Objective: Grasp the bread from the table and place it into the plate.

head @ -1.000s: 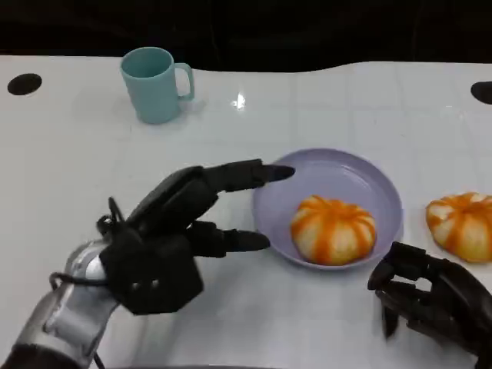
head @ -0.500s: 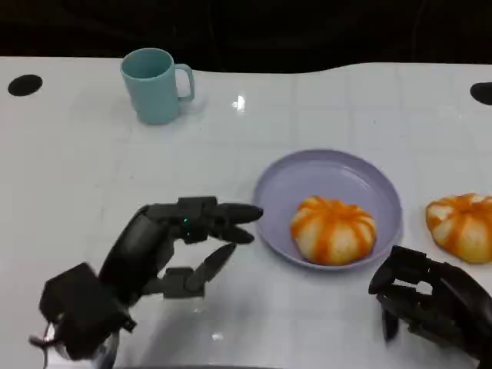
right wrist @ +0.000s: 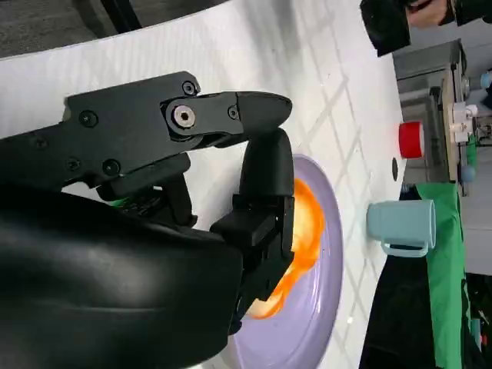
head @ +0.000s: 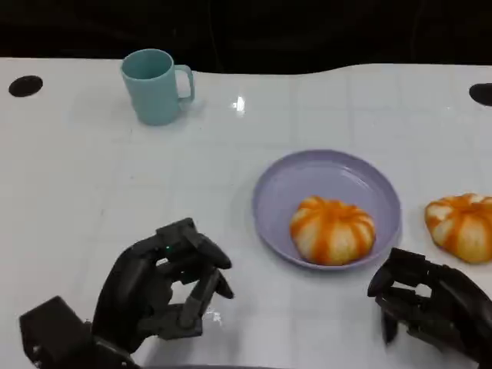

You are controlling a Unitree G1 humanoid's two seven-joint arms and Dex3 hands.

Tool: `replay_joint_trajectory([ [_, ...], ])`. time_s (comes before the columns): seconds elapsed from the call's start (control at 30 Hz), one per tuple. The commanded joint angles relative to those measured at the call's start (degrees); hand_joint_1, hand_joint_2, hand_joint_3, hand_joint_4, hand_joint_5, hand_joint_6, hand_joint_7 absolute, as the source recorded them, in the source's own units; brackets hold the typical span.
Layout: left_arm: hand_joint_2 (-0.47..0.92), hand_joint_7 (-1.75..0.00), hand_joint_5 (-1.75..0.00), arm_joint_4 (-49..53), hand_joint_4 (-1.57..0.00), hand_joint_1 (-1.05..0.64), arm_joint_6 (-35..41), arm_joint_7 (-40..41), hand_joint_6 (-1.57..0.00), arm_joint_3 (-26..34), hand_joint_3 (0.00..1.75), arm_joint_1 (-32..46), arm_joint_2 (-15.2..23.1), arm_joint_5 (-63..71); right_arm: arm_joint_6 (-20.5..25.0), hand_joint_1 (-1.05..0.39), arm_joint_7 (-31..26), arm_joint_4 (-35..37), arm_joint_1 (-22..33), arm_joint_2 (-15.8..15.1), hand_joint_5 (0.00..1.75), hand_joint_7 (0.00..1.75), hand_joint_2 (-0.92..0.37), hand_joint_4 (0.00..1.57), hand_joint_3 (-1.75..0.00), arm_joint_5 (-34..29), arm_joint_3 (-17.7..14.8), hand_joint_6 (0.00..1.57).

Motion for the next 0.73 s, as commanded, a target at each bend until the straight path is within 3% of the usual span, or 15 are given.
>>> replay_joint_trajectory([
  [0.03, 0.6, -1.58, -1.72, -2.13, -0.74, -0.25, 3.08, -0.76, -0.63, 1.06, 1.07, 2.24, -0.15, -1.93, 1.97, -0.53, -0.75, -0.71, 2.03, -1.29, 1.75, 1.39, -0.92, 0.66, -0.27, -1.02, 0.56, 0.66],
  [0.13, 0.71, -1.59, -1.74, -2.18, -0.74, -0.29, 3.96, -1.39, -0.63, 1.59, 0.87, 2.78, -0.72, -3.01, 3.23, -0.54, -1.24, -1.91, 2.44, -1.36, 1.75, 1.39, -0.92, 0.65, -0.26, -0.97, 0.72, 0.67],
  [0.37, 0.8, -1.58, -1.73, -2.66, -0.73, -0.31, 6.88, -3.33, -0.64, 2.65, 0.72, 3.27, -0.84, -5.13, 2.88, -0.52, -0.8, -1.73, 2.5, -1.58, 1.75, 1.38, -0.92, 0.65, -0.26, -0.59, 0.66, 0.66],
  [0.5, 0.66, -1.61, -1.73, -1.77, -0.73, -0.27, 7.56, -5.12, -0.65, 3.64, 0.97, 2.82, -0.75, -6.27, 2.55, -0.53, -0.98, -1.38, 2.21, -1.77, 1.75, 1.4, -0.92, 0.66, -0.26, -0.87, 0.8, 0.67],
  [0.73, 0.62, -1.59, -1.72, -2.1, -0.74, -0.26, 9.71, -6.26, -0.66, 4.27, 1.01, 2.67, -0.32, -6.38, 3.23, -0.52, -0.41, -1.82, 2.38, -1.97, 1.75, 1.41, -0.92, 0.67, -0.27, -0.15, 0.63, 0.67],
])
